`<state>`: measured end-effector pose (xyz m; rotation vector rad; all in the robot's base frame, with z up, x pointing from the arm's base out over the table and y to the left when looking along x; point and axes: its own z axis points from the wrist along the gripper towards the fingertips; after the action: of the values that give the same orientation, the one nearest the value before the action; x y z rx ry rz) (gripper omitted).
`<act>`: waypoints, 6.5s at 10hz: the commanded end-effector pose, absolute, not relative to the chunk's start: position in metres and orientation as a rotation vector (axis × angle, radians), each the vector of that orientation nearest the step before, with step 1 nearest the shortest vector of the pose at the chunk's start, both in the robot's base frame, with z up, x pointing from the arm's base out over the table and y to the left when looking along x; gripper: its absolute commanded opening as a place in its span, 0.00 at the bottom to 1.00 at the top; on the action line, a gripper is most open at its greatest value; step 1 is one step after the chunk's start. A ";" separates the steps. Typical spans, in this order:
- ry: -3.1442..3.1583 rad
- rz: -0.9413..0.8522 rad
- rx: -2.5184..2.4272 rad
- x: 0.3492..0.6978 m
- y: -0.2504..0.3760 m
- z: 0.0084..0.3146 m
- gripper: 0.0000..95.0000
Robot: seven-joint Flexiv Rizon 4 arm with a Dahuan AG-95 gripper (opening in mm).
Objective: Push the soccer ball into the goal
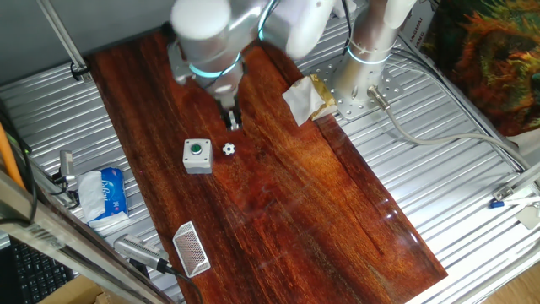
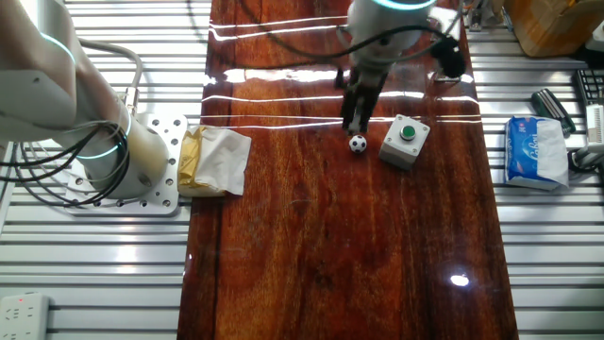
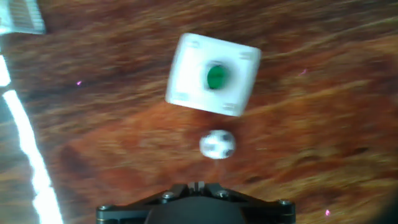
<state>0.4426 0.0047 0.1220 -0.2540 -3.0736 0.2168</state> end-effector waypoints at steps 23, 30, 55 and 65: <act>-3.119 0.077 0.121 0.481 -0.026 0.051 0.00; -3.072 0.067 0.207 0.481 -0.026 0.051 0.00; -3.127 -0.089 -0.022 0.508 -0.028 0.025 0.00; -3.094 -0.168 -0.121 0.504 0.027 0.017 0.00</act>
<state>0.5045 0.0263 0.0152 -0.1099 -3.0984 -0.1498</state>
